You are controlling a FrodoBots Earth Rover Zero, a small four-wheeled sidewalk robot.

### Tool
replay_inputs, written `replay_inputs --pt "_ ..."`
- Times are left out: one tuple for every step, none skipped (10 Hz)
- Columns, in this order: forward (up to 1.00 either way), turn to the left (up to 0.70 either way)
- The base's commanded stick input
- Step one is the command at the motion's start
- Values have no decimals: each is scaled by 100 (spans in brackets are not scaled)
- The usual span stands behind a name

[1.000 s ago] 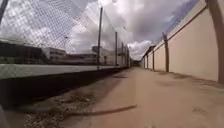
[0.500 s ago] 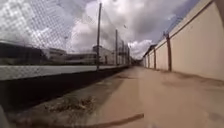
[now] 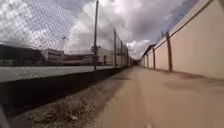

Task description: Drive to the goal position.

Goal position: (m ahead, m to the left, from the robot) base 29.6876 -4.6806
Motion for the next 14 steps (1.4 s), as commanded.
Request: replay_inputs --pt "60 -9" --pt "60 -9" --pt "60 -9" --pt "60 -9" --pt "60 -9" --pt "60 -9" --pt "60 -9" --pt "60 -11" --pt "60 -13" --pt "60 -15" --pt "60 -15" --pt "60 -15" --pt "60 -15" --pt "60 -15"
